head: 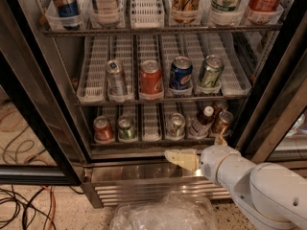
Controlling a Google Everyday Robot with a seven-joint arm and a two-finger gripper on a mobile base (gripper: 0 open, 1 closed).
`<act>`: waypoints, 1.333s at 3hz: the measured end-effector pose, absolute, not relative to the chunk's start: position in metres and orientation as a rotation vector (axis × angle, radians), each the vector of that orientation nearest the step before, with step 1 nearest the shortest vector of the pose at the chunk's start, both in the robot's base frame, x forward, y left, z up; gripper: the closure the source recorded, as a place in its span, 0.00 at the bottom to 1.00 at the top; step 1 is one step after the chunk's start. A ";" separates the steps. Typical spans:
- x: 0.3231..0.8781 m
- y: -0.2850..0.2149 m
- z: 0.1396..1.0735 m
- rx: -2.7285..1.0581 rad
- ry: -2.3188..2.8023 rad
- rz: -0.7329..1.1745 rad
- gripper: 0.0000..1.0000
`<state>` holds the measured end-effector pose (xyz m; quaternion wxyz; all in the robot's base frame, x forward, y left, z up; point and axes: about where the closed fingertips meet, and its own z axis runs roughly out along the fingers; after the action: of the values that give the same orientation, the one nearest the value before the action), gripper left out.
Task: Pick blue plastic bottle from bottom shelf of fridge
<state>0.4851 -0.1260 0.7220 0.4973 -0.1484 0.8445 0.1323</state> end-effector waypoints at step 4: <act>0.522 -0.083 0.705 -0.164 1.771 0.320 0.00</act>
Offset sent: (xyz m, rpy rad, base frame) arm 0.0637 0.0053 -0.0518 0.2409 -0.3243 -0.3676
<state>0.5221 -0.0833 0.7051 0.6188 -0.0715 0.7698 0.1392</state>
